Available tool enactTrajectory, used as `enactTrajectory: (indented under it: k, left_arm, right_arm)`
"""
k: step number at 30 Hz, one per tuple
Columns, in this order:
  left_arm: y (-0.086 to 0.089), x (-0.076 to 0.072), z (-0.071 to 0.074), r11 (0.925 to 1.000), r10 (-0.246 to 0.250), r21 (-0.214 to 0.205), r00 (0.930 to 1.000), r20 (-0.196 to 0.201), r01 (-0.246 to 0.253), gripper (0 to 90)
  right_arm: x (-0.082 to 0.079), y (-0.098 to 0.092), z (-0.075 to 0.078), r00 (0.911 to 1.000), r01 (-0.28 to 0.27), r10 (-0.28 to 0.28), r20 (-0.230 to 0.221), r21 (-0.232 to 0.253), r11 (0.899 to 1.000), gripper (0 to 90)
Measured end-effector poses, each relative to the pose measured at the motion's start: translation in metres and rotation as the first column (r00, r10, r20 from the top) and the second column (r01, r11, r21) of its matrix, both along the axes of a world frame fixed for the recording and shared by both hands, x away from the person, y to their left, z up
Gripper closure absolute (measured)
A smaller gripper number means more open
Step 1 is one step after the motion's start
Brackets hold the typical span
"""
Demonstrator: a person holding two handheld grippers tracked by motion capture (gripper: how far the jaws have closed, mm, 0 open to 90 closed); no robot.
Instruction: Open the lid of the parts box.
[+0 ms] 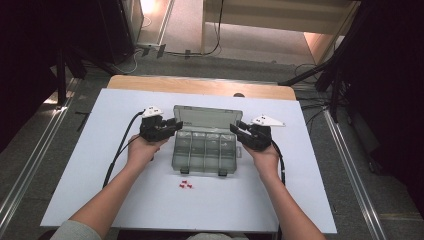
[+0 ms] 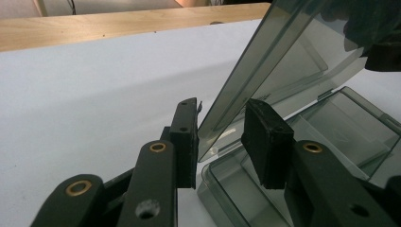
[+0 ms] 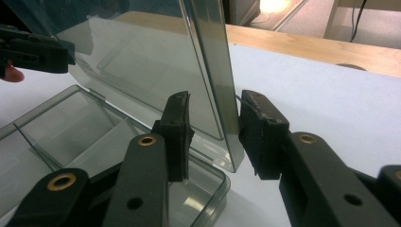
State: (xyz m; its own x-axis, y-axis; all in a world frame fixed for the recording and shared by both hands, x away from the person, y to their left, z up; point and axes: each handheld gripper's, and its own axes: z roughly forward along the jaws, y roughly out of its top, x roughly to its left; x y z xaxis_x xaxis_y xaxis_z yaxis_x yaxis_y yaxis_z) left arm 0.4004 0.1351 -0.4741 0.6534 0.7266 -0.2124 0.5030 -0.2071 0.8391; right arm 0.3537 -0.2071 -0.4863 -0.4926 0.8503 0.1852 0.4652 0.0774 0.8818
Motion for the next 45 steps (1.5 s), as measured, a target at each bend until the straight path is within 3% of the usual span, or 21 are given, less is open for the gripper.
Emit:
enactTrajectory:
  k: [22, 27, 45]
  left_arm:
    - [-0.004, 0.005, -0.01, 0.9995, 0.032, -0.004, 0.9994, -0.012, -0.032, 65.9]
    - [-0.004, 0.006, -0.011, 0.9994, 0.033, -0.006, 0.9992, -0.022, -0.033, 65.9]
    - [-0.007, 0.008, -0.018, 0.9983, 0.059, -0.005, 0.9976, -0.037, -0.059, 66.1]
  right_arm:
    - [0.007, 0.001, -0.006, 0.9994, 0.031, -0.031, -0.013, -0.002, 1.0, 68.3]
    - [0.009, 0.002, -0.008, 0.9994, 0.028, -0.028, -0.018, 0.016, 0.999, 66.6]
    - [0.017, 0.007, -0.015, 0.998, 0.06, -0.061, -0.015, -0.012, 0.998, 68.3]
